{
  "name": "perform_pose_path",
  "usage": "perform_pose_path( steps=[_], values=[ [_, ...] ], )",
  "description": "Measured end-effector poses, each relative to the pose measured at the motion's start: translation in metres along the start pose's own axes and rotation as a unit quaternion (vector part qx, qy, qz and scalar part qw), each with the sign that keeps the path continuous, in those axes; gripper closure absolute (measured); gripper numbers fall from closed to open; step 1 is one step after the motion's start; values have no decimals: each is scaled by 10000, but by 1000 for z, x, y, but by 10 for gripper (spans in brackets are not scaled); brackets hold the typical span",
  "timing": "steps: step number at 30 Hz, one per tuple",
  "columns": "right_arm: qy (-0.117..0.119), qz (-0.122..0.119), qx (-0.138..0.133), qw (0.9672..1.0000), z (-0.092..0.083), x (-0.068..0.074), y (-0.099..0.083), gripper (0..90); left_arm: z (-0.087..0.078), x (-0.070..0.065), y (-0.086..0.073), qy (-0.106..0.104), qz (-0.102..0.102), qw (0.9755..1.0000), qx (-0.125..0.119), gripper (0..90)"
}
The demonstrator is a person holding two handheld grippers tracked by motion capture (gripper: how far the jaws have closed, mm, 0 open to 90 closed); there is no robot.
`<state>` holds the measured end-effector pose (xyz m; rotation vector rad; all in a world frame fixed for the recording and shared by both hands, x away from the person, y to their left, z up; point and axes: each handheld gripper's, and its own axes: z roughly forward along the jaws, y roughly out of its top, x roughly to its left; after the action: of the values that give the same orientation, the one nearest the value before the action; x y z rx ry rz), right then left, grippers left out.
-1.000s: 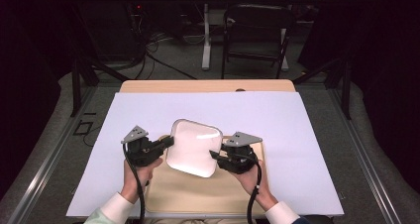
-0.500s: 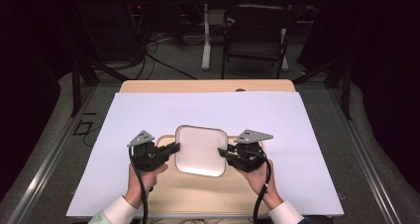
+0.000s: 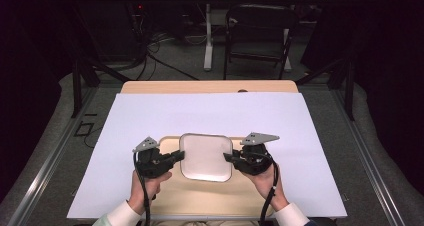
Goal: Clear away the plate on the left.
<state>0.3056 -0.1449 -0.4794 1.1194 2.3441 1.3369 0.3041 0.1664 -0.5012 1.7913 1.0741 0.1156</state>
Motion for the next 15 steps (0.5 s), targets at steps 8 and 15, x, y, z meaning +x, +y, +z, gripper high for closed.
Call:
perform_pose_path(
  steps=[8,15],
  values=[
    [130,196,136,9996,-2,-5,-4,779,3,-2,-4,-48,-52,9998,192,856],
    [292,369,285,9985,4,-9,-8,783,5,0,-8,-45,-185,9988,440,856]
  ],
)
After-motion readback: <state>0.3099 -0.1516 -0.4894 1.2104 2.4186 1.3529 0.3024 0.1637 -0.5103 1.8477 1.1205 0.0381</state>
